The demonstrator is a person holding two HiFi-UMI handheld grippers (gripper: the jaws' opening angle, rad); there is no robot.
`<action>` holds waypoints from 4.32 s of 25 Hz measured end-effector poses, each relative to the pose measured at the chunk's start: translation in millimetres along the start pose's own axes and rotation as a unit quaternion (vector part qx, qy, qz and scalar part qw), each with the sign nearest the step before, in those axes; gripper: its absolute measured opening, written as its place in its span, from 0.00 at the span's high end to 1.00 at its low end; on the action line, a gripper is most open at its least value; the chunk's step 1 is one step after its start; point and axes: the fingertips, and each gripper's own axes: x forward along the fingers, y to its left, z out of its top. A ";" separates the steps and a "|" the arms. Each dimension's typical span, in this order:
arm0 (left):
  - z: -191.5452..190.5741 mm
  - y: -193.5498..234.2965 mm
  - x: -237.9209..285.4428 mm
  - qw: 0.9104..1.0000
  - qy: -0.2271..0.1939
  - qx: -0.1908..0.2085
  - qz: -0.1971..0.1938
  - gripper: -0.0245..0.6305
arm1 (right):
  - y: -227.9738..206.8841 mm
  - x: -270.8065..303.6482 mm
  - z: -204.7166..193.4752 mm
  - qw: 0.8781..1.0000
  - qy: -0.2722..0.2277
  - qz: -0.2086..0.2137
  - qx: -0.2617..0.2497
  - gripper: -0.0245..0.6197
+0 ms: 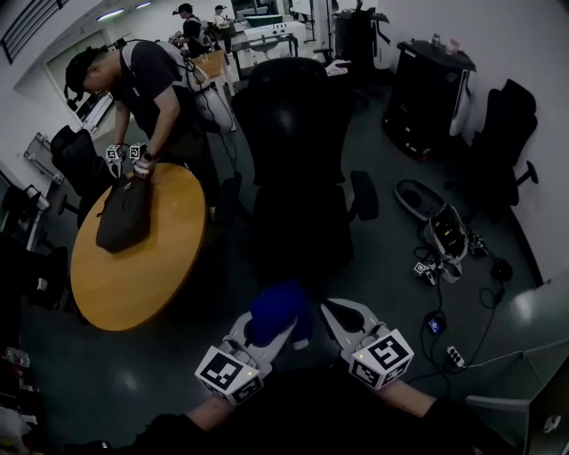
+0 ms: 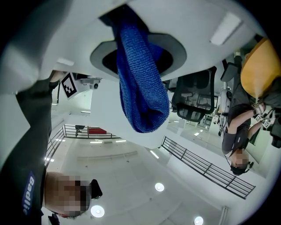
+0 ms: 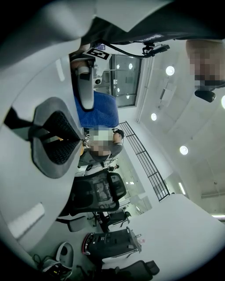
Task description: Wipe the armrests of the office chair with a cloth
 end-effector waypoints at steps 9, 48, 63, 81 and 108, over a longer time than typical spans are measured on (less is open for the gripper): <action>-9.4 -16.0 37.4 1.000 0.009 -0.005 0.013 0.75 | -37.5 -23.7 -2.5 1.000 0.000 0.009 0.007 0.95; 47.4 458.6 73.4 0.999 -0.003 -0.009 0.046 0.75 | -111.1 370.9 32.9 0.997 0.075 -0.034 -0.013 0.95; 0.9 601.7 92.8 0.984 0.085 0.101 0.121 0.75 | -122.6 444.0 -45.2 0.981 0.187 0.042 -0.035 0.95; -113.5 693.8 176.9 0.946 0.271 0.167 0.062 0.75 | -105.2 497.8 -182.3 0.937 0.331 0.105 -0.039 0.95; -152.5 682.8 194.3 0.923 0.319 0.213 0.019 0.75 | -118.6 499.6 -220.8 0.928 0.362 0.077 -0.032 0.95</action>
